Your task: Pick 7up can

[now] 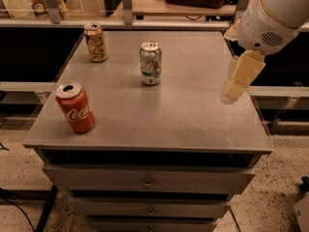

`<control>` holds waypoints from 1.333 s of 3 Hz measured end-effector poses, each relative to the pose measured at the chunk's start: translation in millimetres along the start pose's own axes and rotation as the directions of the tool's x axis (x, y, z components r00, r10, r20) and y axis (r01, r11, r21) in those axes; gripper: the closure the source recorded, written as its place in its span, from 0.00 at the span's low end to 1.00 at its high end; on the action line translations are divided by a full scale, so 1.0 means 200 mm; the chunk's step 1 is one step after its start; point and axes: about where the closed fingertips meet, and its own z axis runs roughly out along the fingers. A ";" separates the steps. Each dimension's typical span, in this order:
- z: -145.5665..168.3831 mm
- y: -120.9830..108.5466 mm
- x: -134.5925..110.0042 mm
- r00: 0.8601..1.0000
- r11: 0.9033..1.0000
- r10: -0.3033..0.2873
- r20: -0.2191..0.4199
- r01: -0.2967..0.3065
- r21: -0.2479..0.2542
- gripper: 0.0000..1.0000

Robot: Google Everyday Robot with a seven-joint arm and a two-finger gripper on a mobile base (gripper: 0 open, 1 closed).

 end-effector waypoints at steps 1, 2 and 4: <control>0.17 -0.08 -0.15 0.993 1.000 0.017 0.121 -0.015 -0.021 0.00; 0.31 -0.16 -0.34 0.967 1.000 0.029 0.253 -0.027 -0.012 0.00; 0.57 -0.25 -0.66 0.908 1.000 0.021 0.419 -0.021 -0.004 0.00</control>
Offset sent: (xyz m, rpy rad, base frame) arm 0.0960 0.1221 -0.0326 0.4183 -0.1107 0.0427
